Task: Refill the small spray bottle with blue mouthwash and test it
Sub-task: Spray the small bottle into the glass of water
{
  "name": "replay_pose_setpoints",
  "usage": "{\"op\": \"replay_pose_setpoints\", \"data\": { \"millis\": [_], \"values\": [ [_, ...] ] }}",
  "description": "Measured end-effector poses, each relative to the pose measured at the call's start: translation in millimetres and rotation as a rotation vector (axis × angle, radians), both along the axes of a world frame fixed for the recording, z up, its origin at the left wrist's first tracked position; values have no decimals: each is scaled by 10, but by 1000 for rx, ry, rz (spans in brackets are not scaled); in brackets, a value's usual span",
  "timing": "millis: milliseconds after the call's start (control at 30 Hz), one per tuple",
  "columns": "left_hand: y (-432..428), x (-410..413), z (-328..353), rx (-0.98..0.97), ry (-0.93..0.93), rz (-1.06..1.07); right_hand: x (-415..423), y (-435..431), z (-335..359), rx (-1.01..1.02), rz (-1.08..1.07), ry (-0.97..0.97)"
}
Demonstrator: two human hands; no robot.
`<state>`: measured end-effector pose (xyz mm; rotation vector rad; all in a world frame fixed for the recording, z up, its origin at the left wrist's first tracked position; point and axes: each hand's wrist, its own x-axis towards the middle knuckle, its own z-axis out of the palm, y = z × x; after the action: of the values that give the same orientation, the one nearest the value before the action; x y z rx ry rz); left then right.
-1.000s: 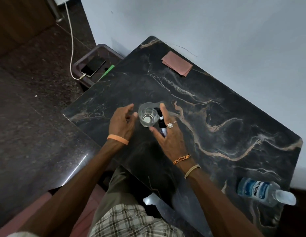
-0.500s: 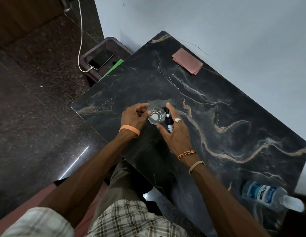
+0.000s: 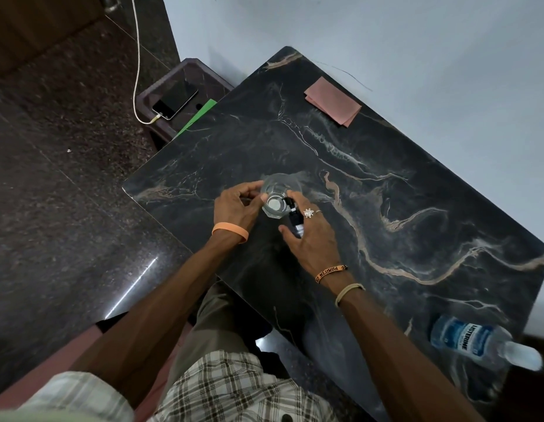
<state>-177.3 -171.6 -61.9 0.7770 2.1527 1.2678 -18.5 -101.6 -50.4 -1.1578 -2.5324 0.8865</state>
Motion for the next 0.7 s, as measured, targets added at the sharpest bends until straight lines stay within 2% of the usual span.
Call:
{"op": "replay_pose_setpoints", "data": {
  "millis": [100, 233, 533, 700],
  "values": [
    [-5, -1, -2, 5, -3, 1, -4, 7, -5, -66, -42, 67],
    [-3, -10, -7, 7, -10, -4, -14, -2, 0, 7, 15, 0],
    [2, -4, -17, 4, -6, 2, -16, -20, 23, -64, -64, 146],
    [2, -2, -6, -5, 4, -4, -21, -6, 43, 36, 7, -2]
  ]
}}
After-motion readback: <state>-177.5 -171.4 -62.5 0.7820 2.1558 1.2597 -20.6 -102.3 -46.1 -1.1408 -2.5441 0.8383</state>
